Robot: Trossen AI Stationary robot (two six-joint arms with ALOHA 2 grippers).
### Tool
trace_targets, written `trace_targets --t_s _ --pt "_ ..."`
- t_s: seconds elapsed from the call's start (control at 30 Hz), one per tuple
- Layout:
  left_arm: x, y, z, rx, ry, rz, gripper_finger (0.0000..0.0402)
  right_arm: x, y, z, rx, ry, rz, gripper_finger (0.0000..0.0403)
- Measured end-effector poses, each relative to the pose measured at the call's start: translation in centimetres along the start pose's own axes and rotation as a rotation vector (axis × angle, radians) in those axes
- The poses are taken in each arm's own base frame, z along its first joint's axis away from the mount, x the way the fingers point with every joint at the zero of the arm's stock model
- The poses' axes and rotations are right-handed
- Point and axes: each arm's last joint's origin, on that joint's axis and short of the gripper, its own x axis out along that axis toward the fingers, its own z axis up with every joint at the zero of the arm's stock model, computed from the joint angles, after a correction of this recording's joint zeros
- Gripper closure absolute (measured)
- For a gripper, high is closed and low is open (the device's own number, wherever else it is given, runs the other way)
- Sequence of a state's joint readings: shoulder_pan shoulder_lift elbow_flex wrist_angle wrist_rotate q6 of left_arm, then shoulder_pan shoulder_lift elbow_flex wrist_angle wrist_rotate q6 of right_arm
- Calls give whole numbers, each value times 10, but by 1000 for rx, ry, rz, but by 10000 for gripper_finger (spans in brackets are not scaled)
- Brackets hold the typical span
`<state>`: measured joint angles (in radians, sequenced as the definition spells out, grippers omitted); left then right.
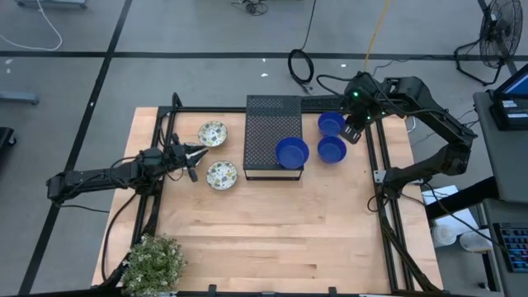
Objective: Pick & Place Mini bowls
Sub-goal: Stack the bottom blue bowl on the blue bowl on the shelf
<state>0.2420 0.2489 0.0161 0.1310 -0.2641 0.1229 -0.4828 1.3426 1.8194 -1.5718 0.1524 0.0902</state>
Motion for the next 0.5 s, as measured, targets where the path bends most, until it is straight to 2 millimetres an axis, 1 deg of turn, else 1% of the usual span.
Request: trace_targets --t_s 0.1,0.23,0.4,0.5 --pt "0 0 0 0 0 0 325 0 0 0 -2 1 0 275" --pt "0 0 0 0 0 0 325 0 0 0 -46 1 4 275" --pt "0 0 0 0 -1 0 325 0 4 0 -145 3 149 275" --pt "0 0 0 0 0 0 325 0 7 0 -161 3 233 275"
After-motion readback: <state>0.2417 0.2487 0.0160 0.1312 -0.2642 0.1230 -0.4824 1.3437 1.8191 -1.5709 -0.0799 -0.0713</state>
